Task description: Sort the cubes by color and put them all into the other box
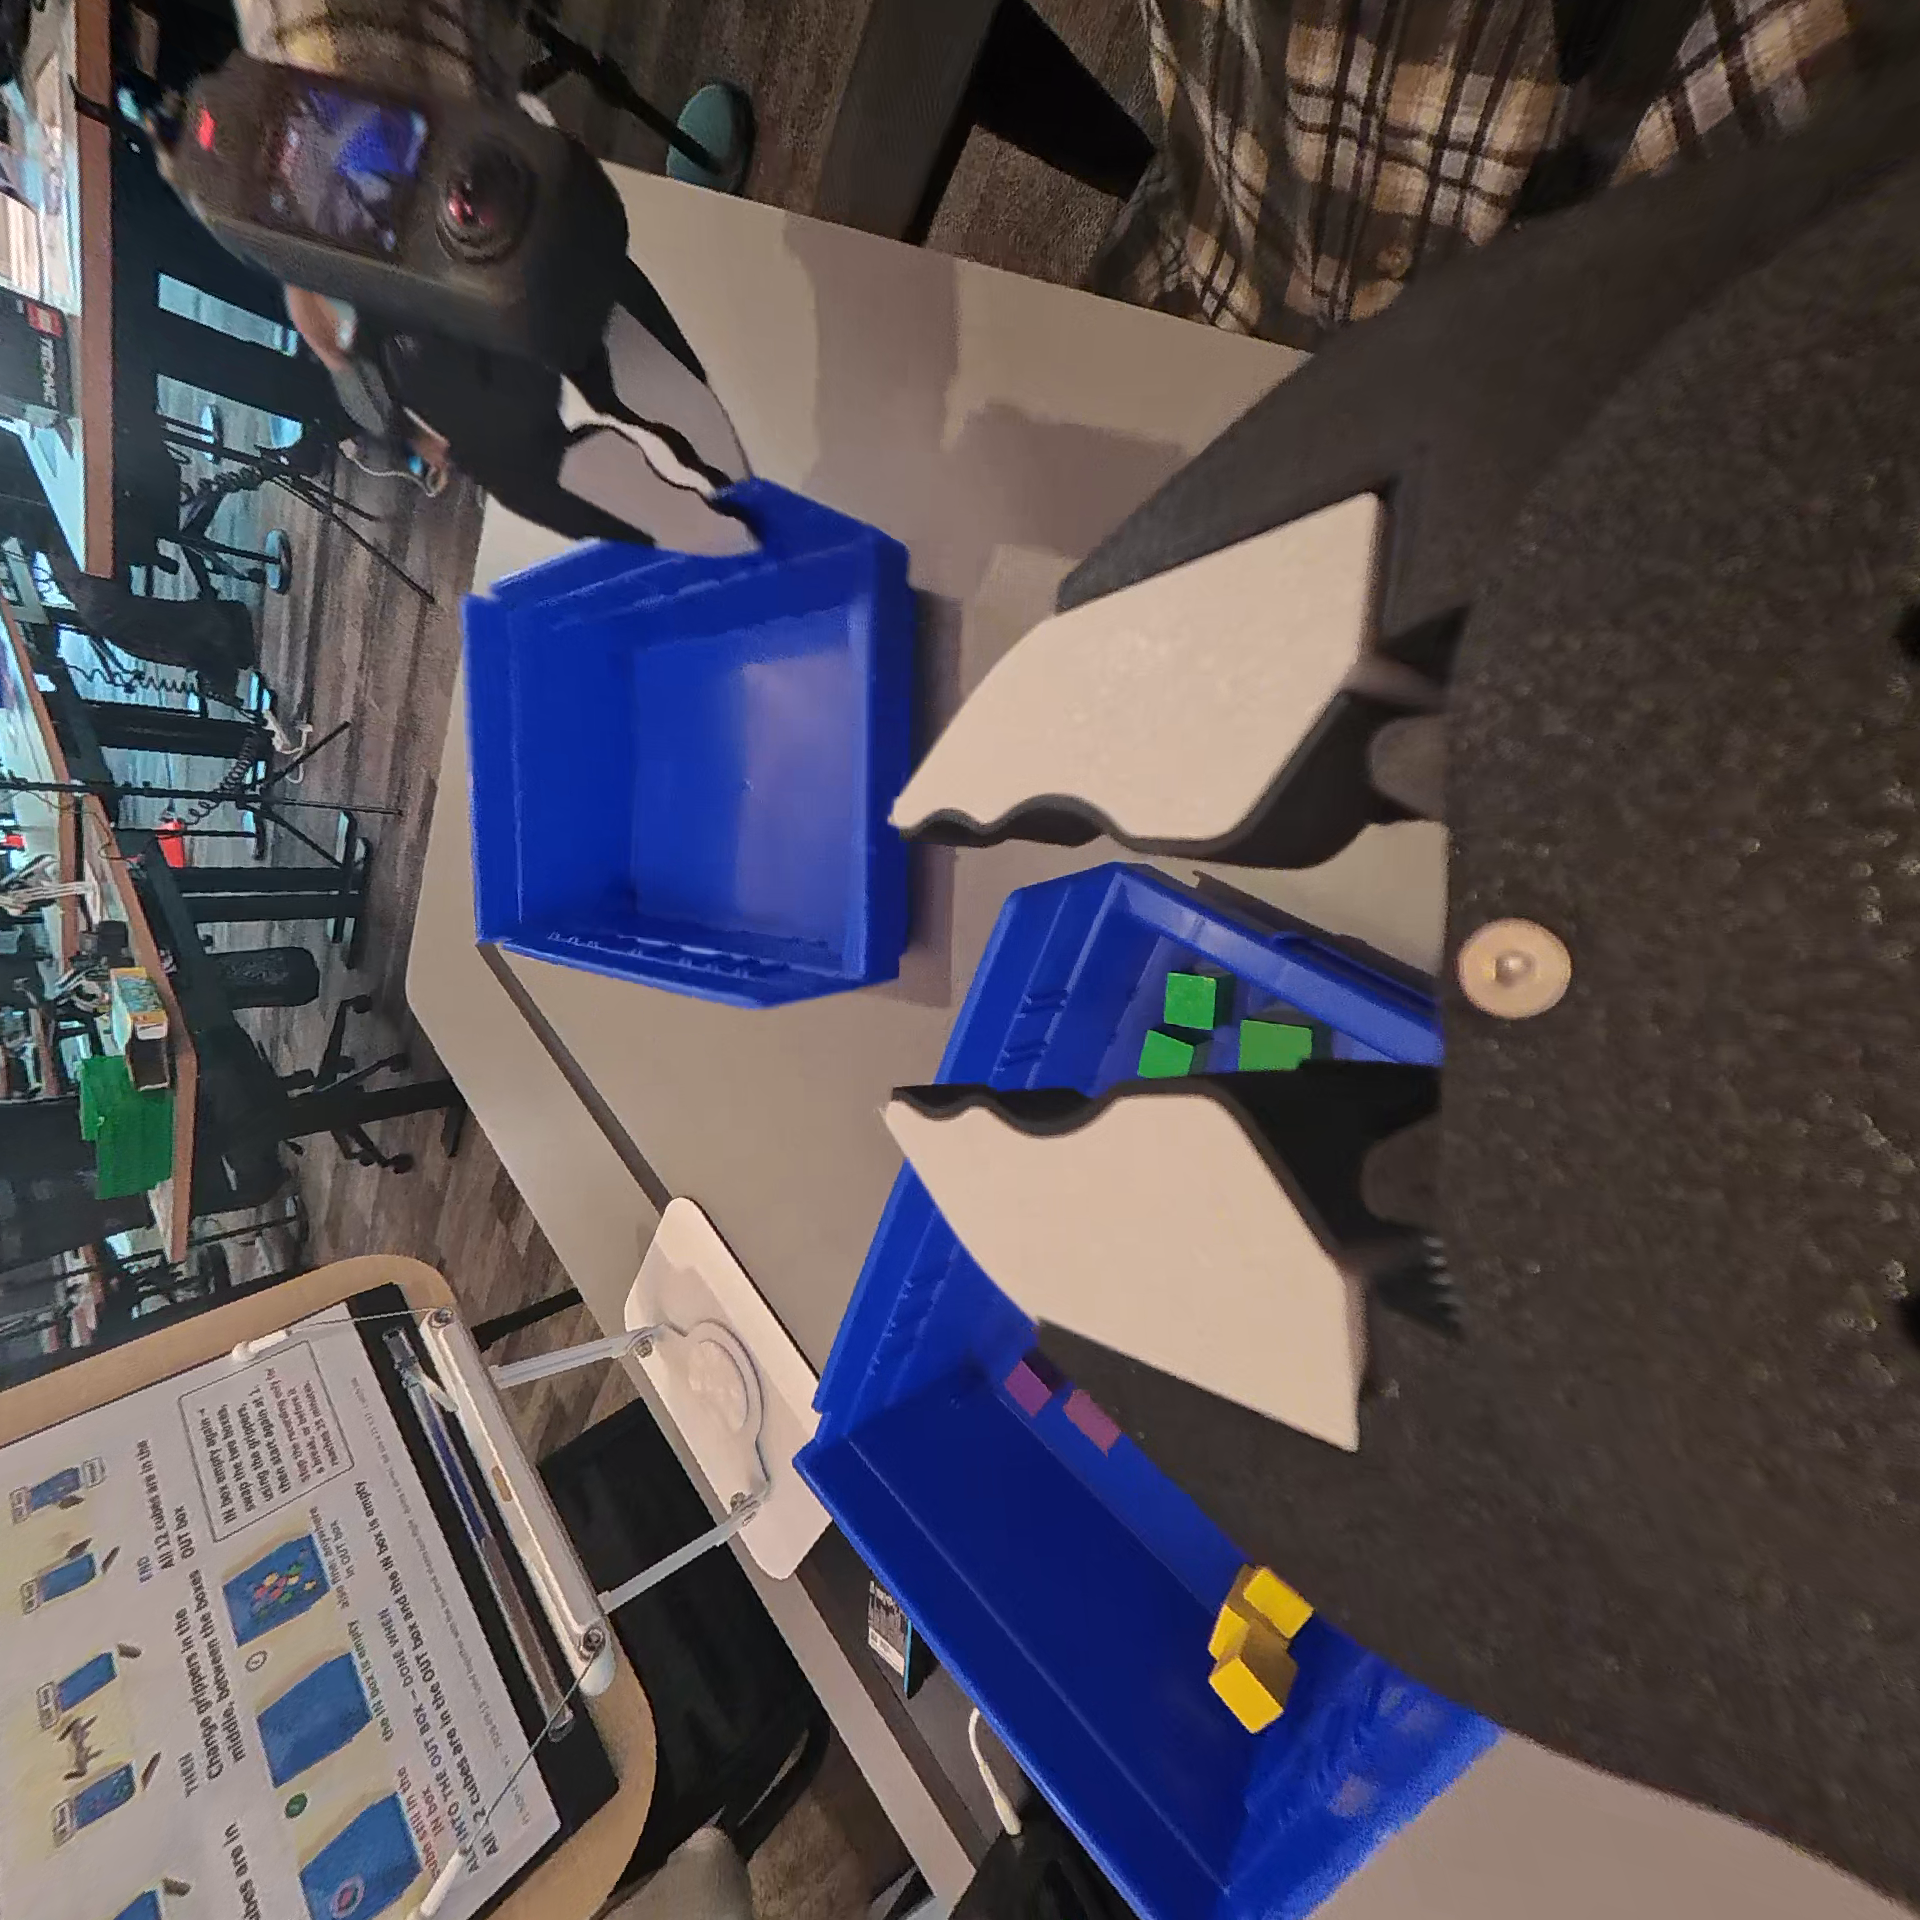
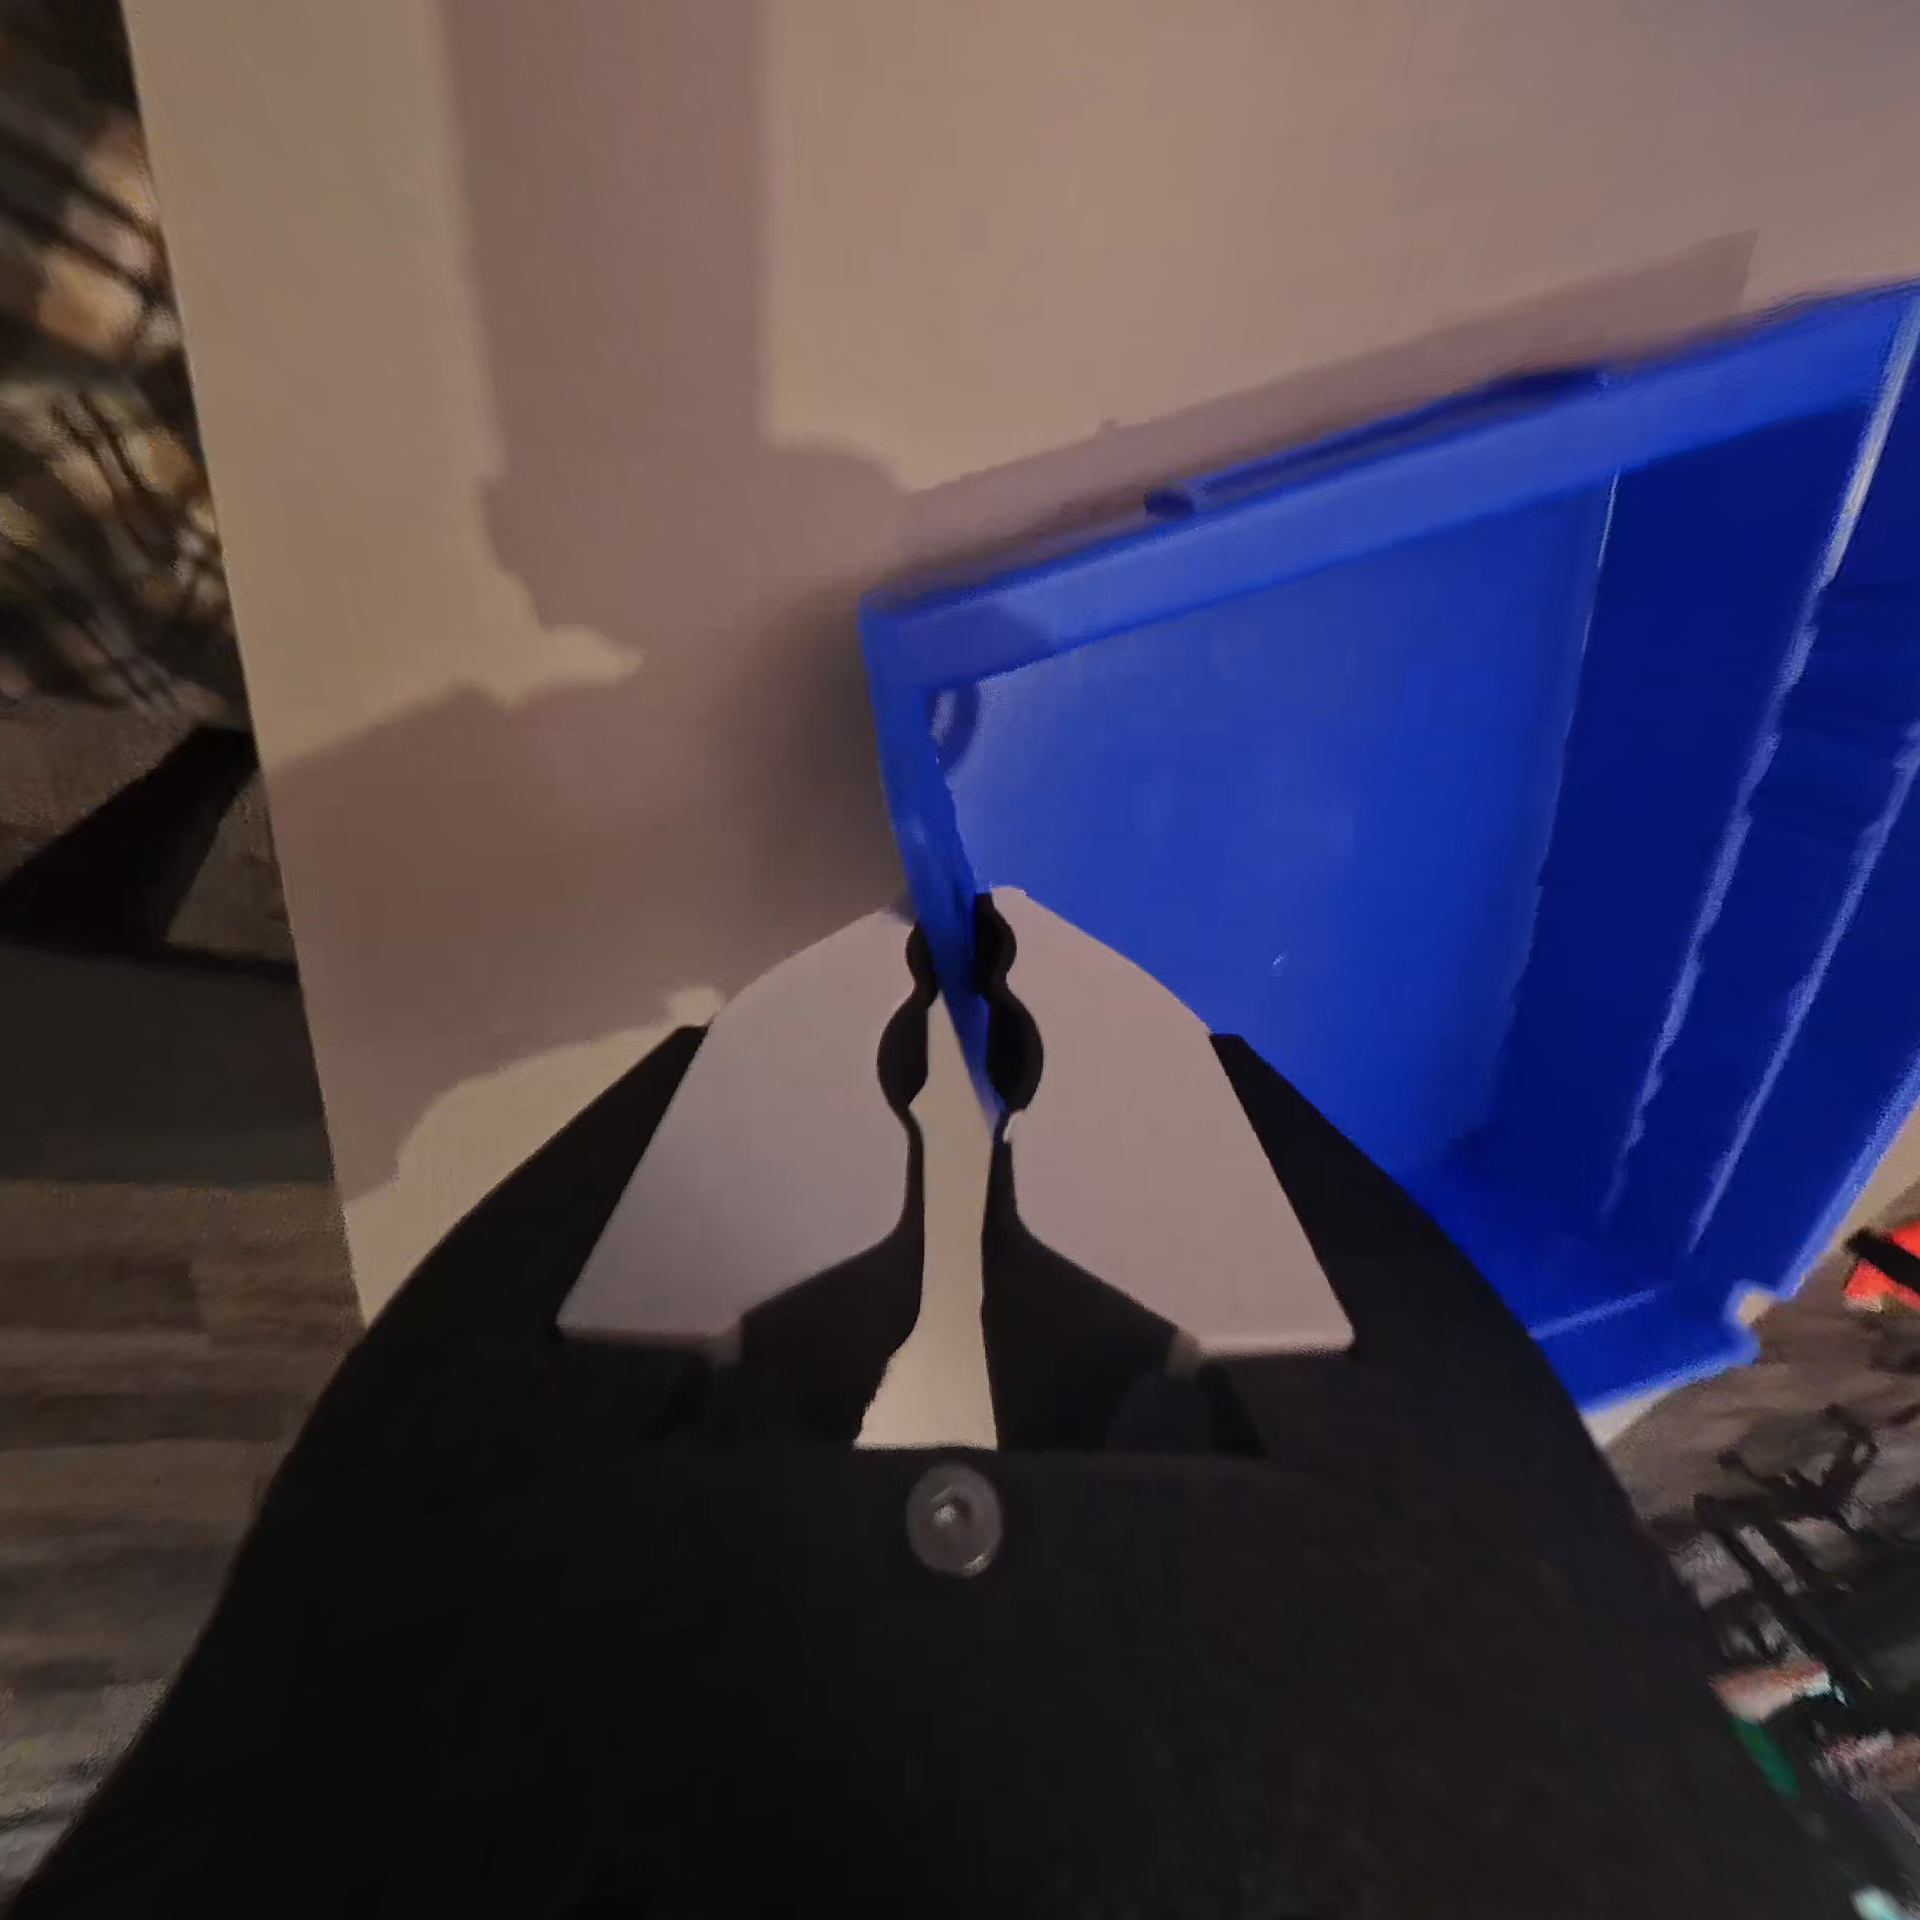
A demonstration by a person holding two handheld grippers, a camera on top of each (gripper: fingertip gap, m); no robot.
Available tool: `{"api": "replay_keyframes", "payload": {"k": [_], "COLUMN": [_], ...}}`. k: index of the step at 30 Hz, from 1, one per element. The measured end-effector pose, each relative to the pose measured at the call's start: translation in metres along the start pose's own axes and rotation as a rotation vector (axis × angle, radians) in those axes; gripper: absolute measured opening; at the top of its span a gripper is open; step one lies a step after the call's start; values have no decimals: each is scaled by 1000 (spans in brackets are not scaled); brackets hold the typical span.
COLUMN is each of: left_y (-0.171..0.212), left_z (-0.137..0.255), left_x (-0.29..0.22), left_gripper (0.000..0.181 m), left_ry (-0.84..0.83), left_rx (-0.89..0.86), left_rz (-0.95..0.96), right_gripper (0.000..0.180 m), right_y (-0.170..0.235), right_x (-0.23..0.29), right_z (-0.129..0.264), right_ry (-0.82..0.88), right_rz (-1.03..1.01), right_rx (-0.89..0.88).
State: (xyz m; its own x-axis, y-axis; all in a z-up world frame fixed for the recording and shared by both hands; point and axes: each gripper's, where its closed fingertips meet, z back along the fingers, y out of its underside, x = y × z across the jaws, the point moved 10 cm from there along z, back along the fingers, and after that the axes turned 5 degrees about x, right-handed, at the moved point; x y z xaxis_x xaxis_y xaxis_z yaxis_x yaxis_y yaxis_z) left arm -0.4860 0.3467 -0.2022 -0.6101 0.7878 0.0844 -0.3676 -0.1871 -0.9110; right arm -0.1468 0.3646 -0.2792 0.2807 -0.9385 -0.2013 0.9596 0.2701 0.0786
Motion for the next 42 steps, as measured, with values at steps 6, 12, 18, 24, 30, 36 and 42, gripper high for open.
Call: {"api": "replay_keyframes", "payload": {"k": [6, 12, 18, 24, 30, 36, 42], "left_y": [1, 1, 2, 3, 4, 6, 10], "left_z": [-8, -10, -11, -8, -1, -1, -4], "left_x": [-3, -6, -5, -5, -1, 4, 9], "left_gripper": [44, 45, 46, 49, 49, 49, 49], "left_ry": [2, 5, 18, 4, -8, -10, -26], "left_rx": [36, 56, 55, 65, 56, 58, 82], "left_rz": [-5, -1, 23, 12, 19, 21, 19], "right_gripper": [17, 122, 114, 100, 84, 27, 12], "right_y": [86, 158, 208, 216, 201, 205, 232], "right_x": [33, 45, 53, 61, 40, 23, 13], "right_z": [-1, 19, 43, 8, -24, -43, -54], "right_ry": [-15, 41, -263, -431, -471, -487, -540], "right_rz": [-170, -750, -1904, -2159, -2131, -2079, -2040], "right_rx": [128, 61, -424, -497, -343, -248, -185]}}
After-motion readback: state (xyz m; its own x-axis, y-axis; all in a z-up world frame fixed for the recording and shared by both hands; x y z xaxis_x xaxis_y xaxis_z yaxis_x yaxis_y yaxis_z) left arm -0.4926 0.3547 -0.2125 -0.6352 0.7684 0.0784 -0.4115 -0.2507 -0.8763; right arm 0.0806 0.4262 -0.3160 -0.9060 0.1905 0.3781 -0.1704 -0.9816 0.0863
